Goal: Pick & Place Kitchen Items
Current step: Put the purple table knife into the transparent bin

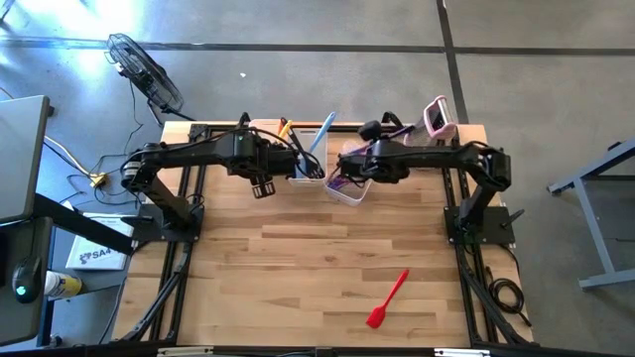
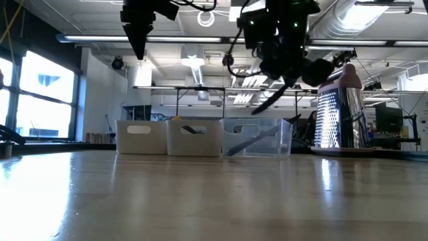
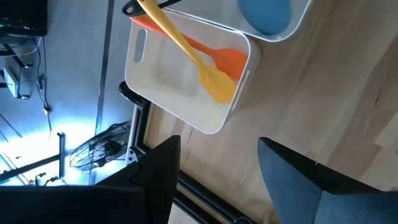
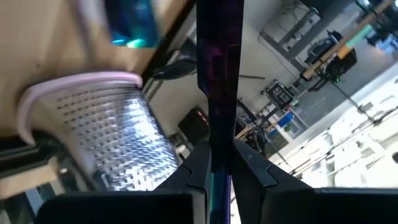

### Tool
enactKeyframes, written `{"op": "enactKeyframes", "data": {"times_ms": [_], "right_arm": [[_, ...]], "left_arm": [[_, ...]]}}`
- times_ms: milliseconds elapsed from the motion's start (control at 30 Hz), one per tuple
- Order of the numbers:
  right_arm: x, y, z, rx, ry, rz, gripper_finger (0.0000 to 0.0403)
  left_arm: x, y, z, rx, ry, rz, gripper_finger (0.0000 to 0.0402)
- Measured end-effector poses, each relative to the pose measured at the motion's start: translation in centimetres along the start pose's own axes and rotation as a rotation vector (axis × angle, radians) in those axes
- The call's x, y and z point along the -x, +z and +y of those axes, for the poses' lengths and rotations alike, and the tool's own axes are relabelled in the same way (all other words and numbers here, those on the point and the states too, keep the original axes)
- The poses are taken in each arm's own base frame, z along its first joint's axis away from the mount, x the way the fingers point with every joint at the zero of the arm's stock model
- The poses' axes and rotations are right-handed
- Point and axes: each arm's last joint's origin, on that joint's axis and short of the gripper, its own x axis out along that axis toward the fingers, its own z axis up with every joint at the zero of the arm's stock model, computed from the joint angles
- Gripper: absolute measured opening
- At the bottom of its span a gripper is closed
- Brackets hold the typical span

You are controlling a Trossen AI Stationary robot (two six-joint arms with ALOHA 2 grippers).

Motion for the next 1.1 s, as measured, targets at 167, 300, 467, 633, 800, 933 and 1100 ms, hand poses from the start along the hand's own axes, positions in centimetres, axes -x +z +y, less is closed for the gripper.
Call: {"op": "enactKeyframes", "data": {"times_ms": [167, 300, 467, 633, 800, 933, 1100], "right_arm": [[-0.2, 1.1, 2.9, 0.115, -0.006, 0.021, 0.0029], [0.5, 1.7, 4.1, 0.176, -0.037, 0.007, 0.0029], [1.6, 2.8, 4.3, 0.180, -0.071, -0.075, 0.0029], [2.4, 4.0, 4.1, 0.189, -0.073, -0.195, 0.0029], [2.2, 4.4, 3.9, 0.173, -0.032, -0.259, 0.0029], [1.5, 4.7, 3.8, 0.168, -0.002, -0.264, 0.0029], [0.3, 6.4, 4.1, 0.180, 0.011, -0.251, 0.0029]], "left_arm": [[0.0, 0.0, 0.0, 0.001, -0.001, 0.000, 0.0207], [0.0, 0.0, 0.0, 0.001, -0.001, 0.000, 0.0207], [0.0, 0.0, 0.0, 0.001, -0.003, 0.001, 0.0207], [0.0, 0.0, -0.1, 0.001, -0.024, 0.006, 0.0207], [0.0, 0.0, -0.1, 0.001, -0.030, 0.007, 0.0207], [0.0, 0.0, -0.1, 0.001, -0.030, 0.007, 0.0207], [0.0, 0.0, -0.1, 0.001, -0.029, 0.007, 0.0207]]}}
